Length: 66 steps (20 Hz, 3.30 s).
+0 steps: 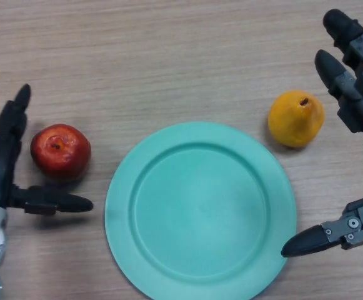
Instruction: Pick up the red apple and place it on the plate
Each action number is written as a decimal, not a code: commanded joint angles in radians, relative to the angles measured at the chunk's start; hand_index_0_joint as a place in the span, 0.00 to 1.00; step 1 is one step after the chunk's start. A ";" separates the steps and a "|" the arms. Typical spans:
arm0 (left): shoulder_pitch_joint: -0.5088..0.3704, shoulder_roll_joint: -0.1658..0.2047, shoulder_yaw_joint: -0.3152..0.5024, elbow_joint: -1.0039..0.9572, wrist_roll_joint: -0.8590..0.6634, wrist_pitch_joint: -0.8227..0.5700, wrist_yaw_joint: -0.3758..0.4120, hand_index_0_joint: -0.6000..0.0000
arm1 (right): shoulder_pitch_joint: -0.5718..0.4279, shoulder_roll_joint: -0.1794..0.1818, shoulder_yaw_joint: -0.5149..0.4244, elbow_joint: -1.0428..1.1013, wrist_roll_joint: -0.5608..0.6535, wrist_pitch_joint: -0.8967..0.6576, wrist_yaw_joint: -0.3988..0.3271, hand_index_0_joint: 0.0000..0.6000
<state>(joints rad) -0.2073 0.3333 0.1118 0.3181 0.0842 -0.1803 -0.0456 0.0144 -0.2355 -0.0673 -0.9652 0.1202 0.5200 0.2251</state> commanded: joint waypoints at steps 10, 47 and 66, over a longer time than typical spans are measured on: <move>-0.057 0.044 0.034 0.018 0.116 -0.204 0.090 0.14 | 0.021 -0.022 -0.044 -0.082 0.019 -0.139 -0.021 0.17; 0.087 -0.117 -0.191 -0.802 0.187 0.221 -0.300 1.00 | 0.081 -0.053 -0.065 -0.082 0.054 -0.185 -0.063 0.00; 0.123 0.024 0.264 -1.198 -0.508 0.642 -0.132 1.00 | -0.082 -0.116 -0.057 -0.082 0.113 -0.047 -0.172 0.00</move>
<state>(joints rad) -0.0669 0.3055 0.2728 -0.8293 -0.4107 0.5364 -0.2061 -0.0453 -0.3408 -0.0744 -0.9934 0.2120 0.5656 0.0759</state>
